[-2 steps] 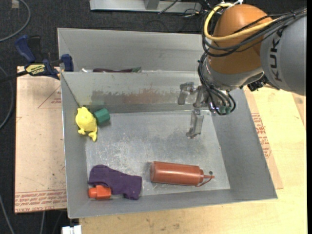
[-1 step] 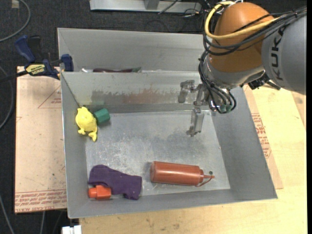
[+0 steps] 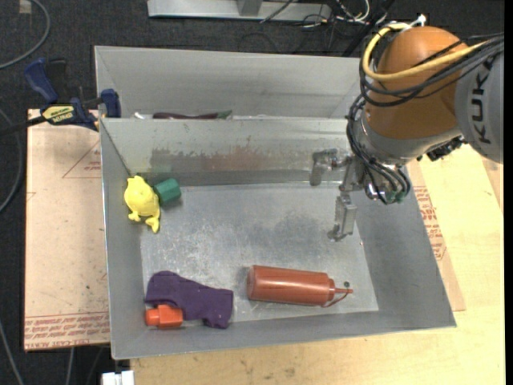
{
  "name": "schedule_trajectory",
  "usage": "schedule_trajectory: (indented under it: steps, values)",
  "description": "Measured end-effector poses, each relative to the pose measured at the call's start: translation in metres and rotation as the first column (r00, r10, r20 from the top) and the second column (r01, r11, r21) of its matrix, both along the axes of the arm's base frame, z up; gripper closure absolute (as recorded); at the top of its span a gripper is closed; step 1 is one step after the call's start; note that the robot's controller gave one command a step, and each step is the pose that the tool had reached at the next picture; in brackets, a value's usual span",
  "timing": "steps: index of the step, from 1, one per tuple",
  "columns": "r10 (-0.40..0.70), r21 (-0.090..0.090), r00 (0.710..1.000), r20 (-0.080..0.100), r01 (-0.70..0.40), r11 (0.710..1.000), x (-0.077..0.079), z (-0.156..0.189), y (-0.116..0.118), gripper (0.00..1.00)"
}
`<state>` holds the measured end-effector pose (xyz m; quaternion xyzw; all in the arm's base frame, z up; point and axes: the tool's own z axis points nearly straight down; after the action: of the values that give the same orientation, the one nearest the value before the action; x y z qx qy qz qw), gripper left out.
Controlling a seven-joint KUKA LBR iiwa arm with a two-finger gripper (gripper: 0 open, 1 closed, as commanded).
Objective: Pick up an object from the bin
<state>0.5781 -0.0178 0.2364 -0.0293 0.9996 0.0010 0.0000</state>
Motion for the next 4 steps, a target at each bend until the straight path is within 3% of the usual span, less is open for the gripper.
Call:
schedule_trajectory:
  steps: [1,2,3,4]
  values:
    - [-0.038,-0.003,0.999,-0.008,0.038,0.999,-0.038,0.013,-0.008,0.00]
    - [-0.064,0.000,0.998,0.007,0.064,0.998,-0.051,0.002,-0.011,0.00]
    - [0.214,0.000,0.977,-0.001,-0.214,0.977,-0.058,-0.021,-0.014,0.00]
    - [0.229,-0.003,0.973,0.011,-0.229,0.973,-0.059,-0.071,0.017,0.00]
